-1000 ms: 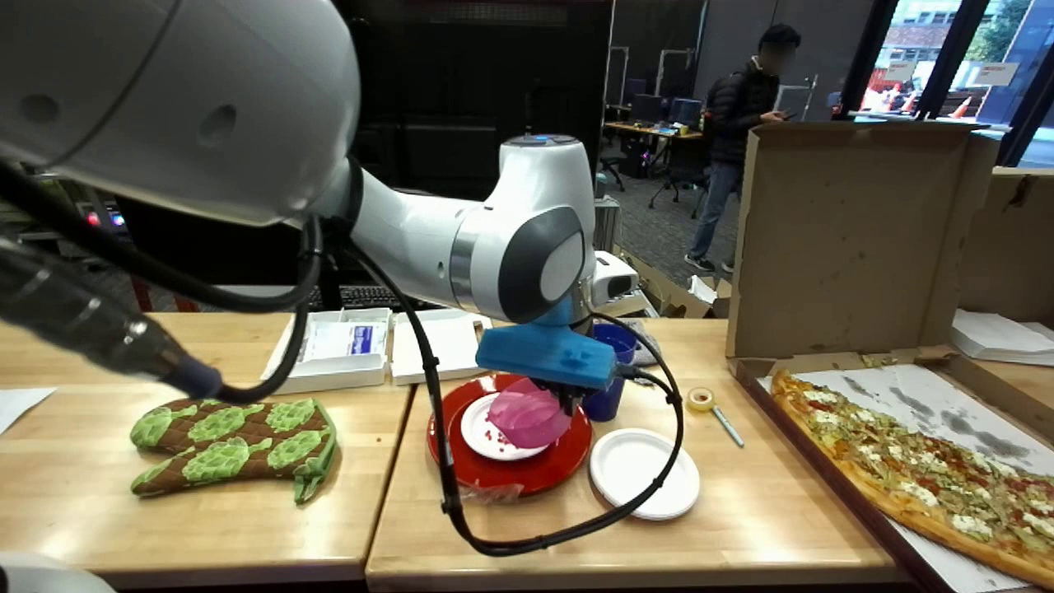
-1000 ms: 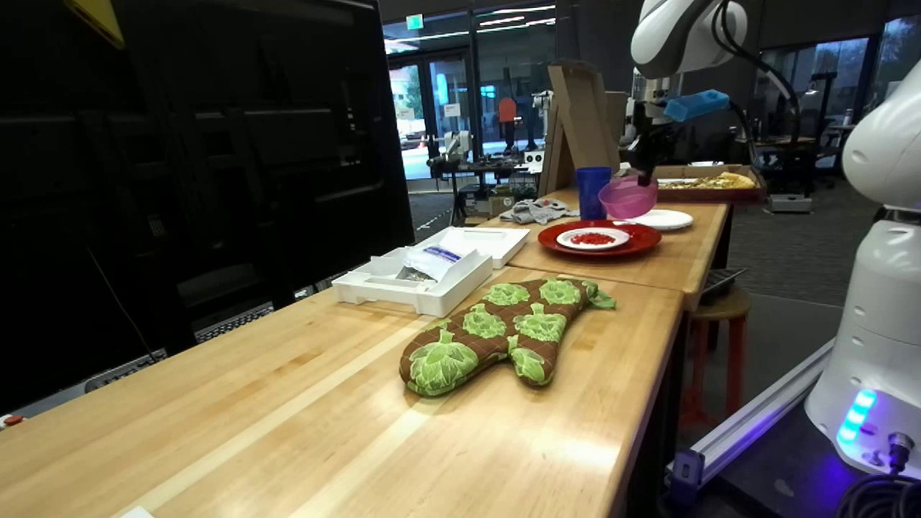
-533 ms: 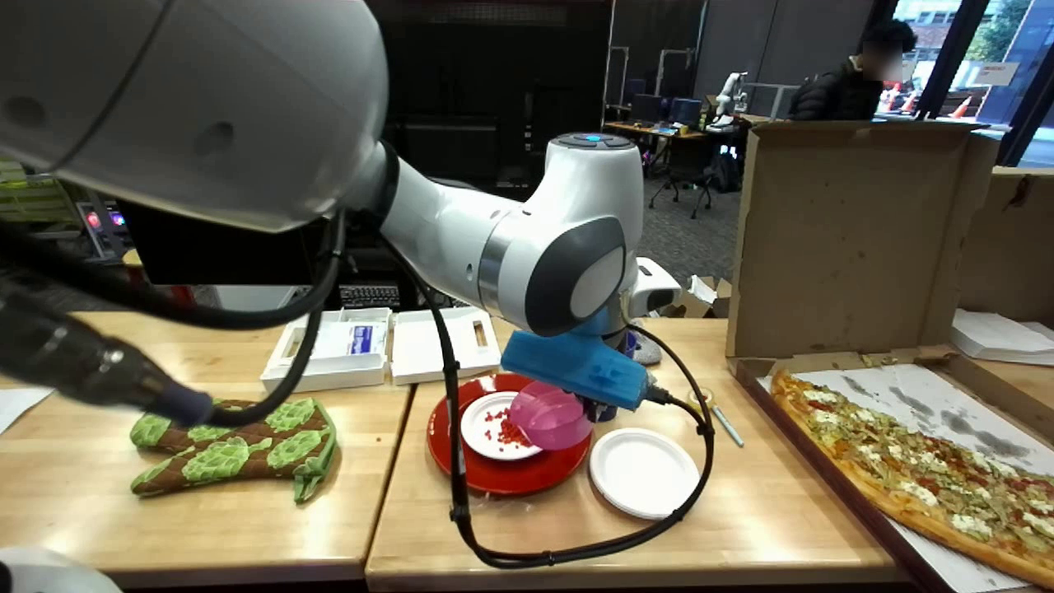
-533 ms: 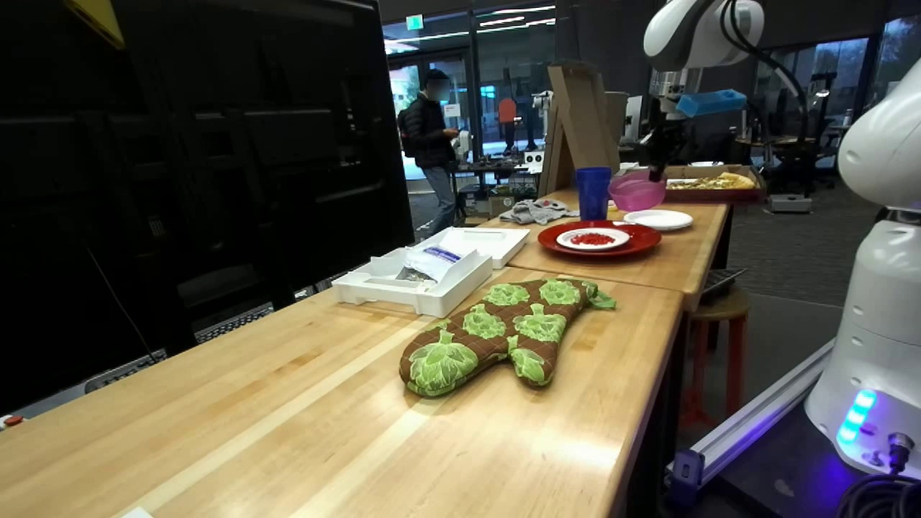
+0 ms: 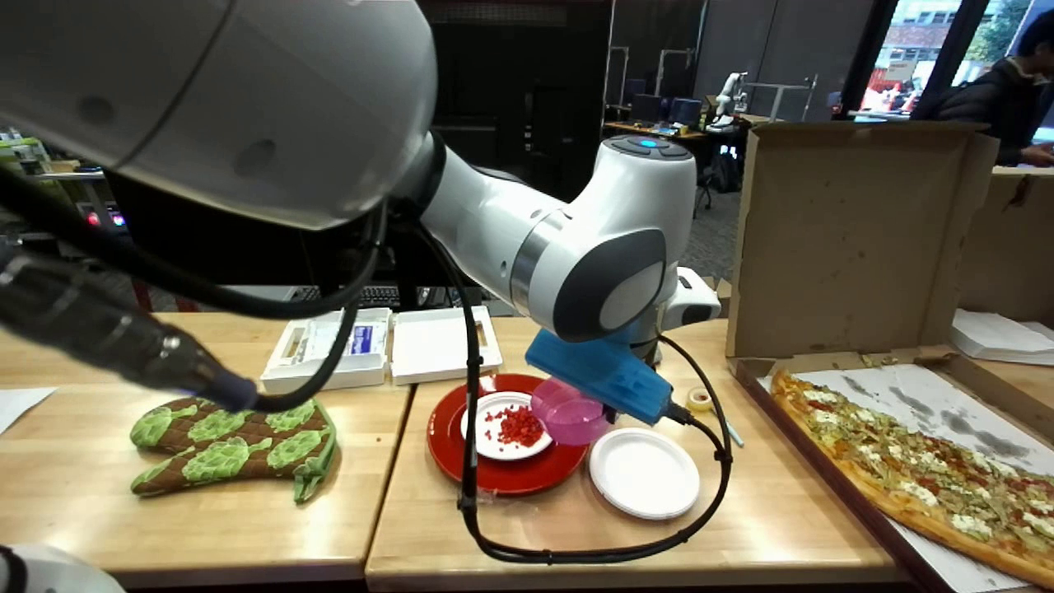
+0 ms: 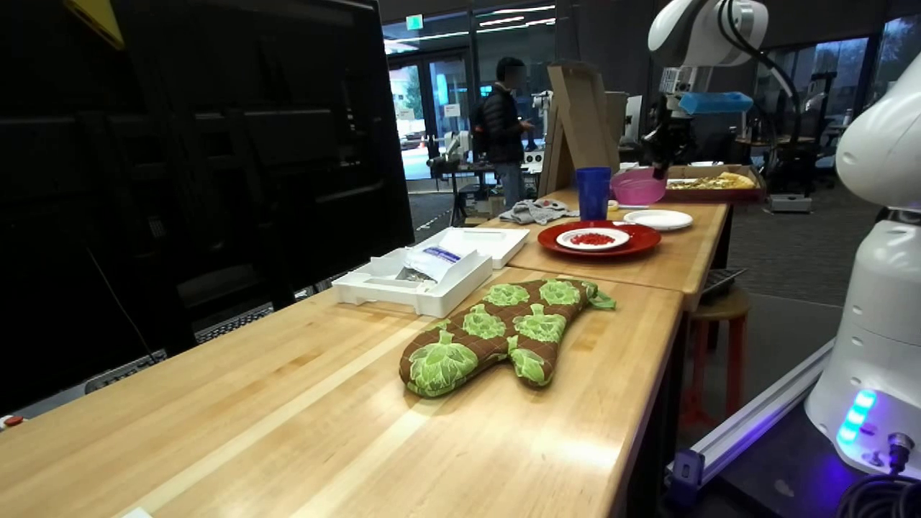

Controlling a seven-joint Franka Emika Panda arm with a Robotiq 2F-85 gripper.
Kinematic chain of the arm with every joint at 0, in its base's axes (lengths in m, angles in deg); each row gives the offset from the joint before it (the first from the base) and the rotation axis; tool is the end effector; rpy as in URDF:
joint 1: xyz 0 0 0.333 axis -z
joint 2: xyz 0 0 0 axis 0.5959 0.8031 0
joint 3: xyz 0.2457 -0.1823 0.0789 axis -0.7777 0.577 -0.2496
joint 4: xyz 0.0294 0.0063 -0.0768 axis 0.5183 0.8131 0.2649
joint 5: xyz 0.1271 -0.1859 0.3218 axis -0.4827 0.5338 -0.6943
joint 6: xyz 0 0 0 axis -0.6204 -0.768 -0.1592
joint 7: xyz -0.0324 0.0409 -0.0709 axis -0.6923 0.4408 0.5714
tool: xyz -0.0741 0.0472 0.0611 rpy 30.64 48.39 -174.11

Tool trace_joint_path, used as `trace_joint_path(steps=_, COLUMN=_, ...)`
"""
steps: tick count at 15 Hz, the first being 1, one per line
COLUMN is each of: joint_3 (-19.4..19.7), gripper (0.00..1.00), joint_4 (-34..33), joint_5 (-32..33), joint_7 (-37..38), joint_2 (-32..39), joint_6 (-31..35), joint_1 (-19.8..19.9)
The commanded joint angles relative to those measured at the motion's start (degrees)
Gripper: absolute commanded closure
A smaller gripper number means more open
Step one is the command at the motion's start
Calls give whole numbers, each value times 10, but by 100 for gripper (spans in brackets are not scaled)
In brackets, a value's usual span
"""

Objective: Pick up the purple bowl on the white paper place which is on top of the red plate, pour the content in the purple bowl on the paper plate on the red plate and place the bowl on the paper plate on the right

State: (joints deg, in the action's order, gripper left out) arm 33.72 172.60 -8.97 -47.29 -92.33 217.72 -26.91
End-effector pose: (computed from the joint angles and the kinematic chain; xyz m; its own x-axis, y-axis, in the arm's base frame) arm 0.4082 -0.2145 0.4171 0.9370 -0.2684 0.2234 -0.2649 -0.9632 -0.0463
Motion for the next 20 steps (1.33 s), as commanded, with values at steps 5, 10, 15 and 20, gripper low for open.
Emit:
trace_joint_path(steps=5, joint_3=2, gripper=98, joint_4=-48, joint_5=-52, joint_7=5, joint_2=46, joint_6=-17, joint_1=14)
trace_joint_path(steps=10, joint_3=7, gripper=98, joint_4=-63, joint_5=-70, joint_7=10, joint_2=64, joint_6=-22, joint_1=28)
trace_joint_path(steps=15, joint_3=18, gripper=98, joint_4=-70, joint_5=-89, joint_7=5, joint_2=83, joint_6=-23, joint_1=42)
trace_joint_path(steps=20, joint_3=27, gripper=98, joint_4=-83, joint_5=-116, joint_7=2, joint_2=108, joint_6=-30, joint_1=53)
